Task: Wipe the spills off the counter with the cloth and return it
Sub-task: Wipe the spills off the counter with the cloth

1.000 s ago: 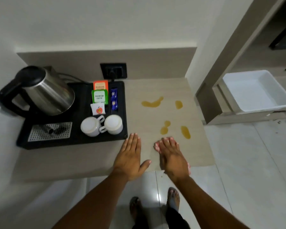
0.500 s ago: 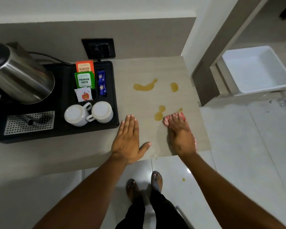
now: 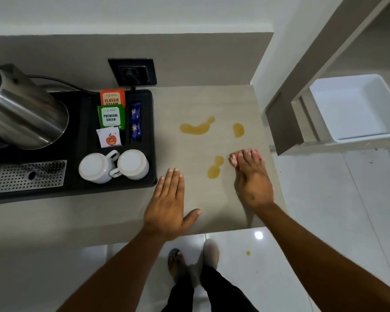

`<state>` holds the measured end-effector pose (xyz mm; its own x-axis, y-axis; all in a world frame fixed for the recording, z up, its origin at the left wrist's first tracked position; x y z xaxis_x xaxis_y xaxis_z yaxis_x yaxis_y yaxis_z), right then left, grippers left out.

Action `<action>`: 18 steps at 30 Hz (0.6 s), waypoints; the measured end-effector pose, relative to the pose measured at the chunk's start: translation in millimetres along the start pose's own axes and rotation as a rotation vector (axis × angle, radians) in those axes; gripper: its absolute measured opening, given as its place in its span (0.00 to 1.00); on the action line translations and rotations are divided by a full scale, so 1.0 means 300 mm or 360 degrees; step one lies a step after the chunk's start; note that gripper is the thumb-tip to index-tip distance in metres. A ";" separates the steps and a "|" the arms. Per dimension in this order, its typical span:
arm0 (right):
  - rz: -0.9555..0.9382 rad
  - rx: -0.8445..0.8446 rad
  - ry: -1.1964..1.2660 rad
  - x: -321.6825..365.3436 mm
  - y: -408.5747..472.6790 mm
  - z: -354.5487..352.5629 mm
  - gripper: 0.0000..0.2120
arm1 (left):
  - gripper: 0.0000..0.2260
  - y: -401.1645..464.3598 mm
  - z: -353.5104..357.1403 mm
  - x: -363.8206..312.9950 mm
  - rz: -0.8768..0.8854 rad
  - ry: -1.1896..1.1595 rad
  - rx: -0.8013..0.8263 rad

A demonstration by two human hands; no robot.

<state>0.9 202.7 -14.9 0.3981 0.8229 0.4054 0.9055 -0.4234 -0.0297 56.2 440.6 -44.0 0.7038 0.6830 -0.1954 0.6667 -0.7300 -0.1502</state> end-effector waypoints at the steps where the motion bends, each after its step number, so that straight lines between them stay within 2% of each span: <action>1: 0.0011 -0.0004 -0.0024 -0.021 0.062 -0.019 0.17 | 0.46 -0.001 0.001 0.003 -0.0001 0.0001 -0.0001; 6: -0.0022 -0.0042 -0.0046 0.020 0.393 -0.062 0.16 | 0.46 0.001 -0.013 0.000 0.0018 -0.0059 -0.0016; 9: -0.0273 0.0018 -0.0020 0.090 0.315 -0.010 0.17 | 0.46 -0.004 -0.024 -0.005 0.0003 -0.0081 -0.0008; 11: -0.0336 0.0037 0.0011 0.057 0.233 -0.006 0.19 | 0.46 -0.001 -0.028 -0.003 -0.0007 -0.0072 -0.0010; 15: -0.0245 -0.0060 -0.0010 -0.022 0.377 -0.079 0.14 | 0.47 0.004 -0.026 0.001 -0.0020 -0.0051 -0.0021; 18: -0.0112 -0.0081 0.0016 0.029 0.557 -0.102 0.13 | 0.46 0.003 -0.027 -0.002 -0.0005 -0.0059 -0.0026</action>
<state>151.3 127.5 11.7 0.3322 0.8474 0.4141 0.9223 -0.3838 0.0455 58.4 439.8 -36.3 0.6923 0.6837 -0.2308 0.6730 -0.7271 -0.1354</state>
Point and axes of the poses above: each hand's wrist, its own y-axis towards the middle knuckle, its own z-axis out of the palm, x = y × z, the point moved 9 cm from there along y, towards the middle knuckle, and after that the axes turned 2 degrees about -z, right-handed, at the moved point
